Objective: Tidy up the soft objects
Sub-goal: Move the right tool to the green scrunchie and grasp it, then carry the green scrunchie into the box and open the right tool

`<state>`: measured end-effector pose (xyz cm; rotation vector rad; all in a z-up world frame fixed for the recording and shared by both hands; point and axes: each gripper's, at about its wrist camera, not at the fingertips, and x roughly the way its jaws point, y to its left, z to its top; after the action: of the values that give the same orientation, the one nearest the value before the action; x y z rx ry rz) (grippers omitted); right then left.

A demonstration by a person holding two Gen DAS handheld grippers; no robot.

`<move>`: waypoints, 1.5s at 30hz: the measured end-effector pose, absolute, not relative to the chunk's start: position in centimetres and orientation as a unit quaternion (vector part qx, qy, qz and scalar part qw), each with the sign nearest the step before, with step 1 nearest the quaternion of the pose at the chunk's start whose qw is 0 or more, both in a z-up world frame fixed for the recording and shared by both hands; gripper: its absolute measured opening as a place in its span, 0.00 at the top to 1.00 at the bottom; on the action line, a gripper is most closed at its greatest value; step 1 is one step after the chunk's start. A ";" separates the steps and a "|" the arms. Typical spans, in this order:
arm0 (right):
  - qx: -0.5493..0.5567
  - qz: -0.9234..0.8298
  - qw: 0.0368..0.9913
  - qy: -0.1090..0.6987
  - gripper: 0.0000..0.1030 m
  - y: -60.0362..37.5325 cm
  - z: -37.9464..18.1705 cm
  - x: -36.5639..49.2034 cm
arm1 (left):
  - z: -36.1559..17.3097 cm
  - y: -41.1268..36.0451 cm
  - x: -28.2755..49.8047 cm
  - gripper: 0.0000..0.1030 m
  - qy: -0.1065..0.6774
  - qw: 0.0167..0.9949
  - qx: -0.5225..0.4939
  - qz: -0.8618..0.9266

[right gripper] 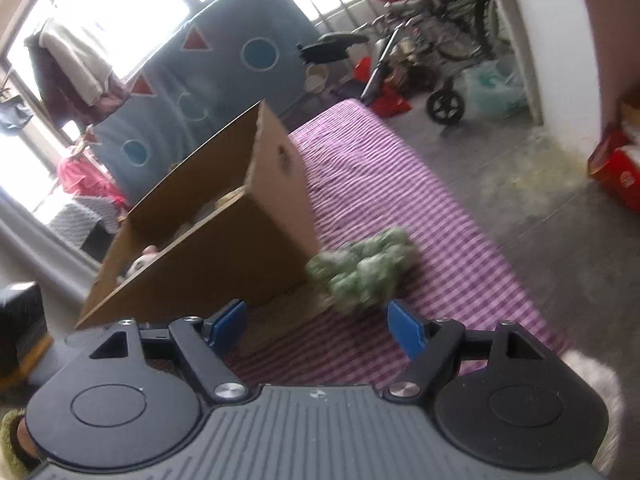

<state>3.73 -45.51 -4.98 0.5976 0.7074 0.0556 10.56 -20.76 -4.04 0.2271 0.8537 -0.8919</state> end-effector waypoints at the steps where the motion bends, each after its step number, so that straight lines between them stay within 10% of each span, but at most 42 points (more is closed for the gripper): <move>1: 0.285 0.020 0.897 0.337 0.25 -45.7 -5.2 3.9 | -4.4 -21.7 10.3 0.01 0.386 0.810 0.120 -0.425; 15: 0.305 -0.007 0.885 0.351 0.47 -49.5 -10.8 10.0 | -9.0 -30.2 10.4 0.32 0.334 0.814 0.204 -0.429; 20: 0.283 -0.002 0.891 0.356 0.77 -48.8 -11.4 10.5 | -8.7 -30.1 11.0 0.51 0.344 0.820 0.177 -0.422; 45: 0.165 0.123 0.957 0.203 0.83 -38.1 7.3 5.4 | 5.2 -16.2 8.5 0.50 0.232 0.873 0.016 -0.430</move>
<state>5.43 -38.05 7.32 0.3355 0.4116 0.2490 8.55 -16.20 5.22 0.0326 0.4841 -0.8977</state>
